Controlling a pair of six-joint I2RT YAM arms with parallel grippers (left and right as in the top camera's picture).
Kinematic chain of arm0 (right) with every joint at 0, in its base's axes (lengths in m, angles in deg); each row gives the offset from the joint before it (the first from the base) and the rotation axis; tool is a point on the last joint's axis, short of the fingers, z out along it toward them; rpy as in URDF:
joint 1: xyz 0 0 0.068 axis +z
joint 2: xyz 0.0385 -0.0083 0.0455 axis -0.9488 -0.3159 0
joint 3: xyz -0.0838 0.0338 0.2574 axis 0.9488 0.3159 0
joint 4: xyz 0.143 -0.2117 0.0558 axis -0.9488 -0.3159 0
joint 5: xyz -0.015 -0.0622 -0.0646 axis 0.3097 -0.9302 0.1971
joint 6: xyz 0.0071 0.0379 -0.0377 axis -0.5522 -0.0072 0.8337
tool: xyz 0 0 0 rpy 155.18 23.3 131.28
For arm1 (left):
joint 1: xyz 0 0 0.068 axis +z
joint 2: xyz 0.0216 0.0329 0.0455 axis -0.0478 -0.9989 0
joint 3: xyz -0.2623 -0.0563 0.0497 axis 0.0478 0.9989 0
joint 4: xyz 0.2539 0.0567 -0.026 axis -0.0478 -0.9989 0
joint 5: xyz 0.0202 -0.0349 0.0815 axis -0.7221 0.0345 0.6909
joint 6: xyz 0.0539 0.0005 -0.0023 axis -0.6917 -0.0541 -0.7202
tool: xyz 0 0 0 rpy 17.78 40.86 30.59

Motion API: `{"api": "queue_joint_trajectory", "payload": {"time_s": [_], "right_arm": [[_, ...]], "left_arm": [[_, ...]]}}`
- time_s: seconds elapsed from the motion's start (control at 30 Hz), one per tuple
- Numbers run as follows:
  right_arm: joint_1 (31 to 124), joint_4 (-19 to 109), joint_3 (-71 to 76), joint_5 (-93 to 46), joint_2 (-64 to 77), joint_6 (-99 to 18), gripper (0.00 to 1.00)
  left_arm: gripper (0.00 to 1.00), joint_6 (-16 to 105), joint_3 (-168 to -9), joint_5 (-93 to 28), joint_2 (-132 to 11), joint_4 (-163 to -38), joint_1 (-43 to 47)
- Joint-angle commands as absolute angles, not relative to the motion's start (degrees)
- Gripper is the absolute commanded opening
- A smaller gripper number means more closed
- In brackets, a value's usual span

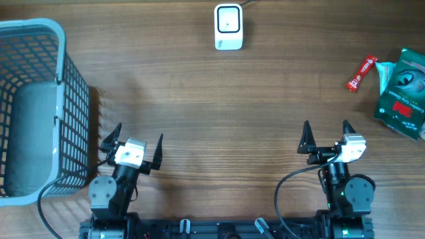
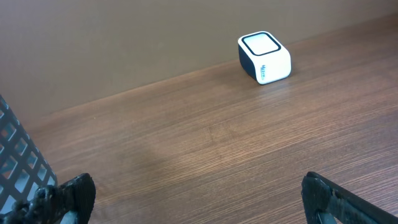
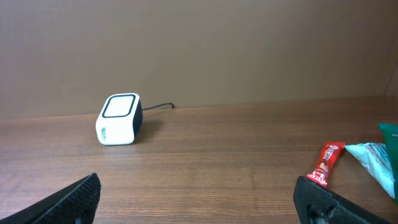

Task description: Scan the item barcode

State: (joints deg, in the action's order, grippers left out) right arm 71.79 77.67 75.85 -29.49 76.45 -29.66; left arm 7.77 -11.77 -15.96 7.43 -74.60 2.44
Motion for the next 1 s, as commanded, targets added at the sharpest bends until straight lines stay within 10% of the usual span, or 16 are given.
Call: {"api": "queue_joint_trajectory", "payload": {"time_s": [0.0,0.97], "right_arm": [[71.6,77.8,75.9,-30.3,77.0,-29.3,1.00],[71.6,77.9,75.9,-30.3,77.0,-29.4,1.00]], "left_arm": [[1.00,7.3,-11.4,-15.8,7.7,-74.4,2.2],[1.00,24.1,-9.2,-6.9,10.6,-70.4,4.5]]}}
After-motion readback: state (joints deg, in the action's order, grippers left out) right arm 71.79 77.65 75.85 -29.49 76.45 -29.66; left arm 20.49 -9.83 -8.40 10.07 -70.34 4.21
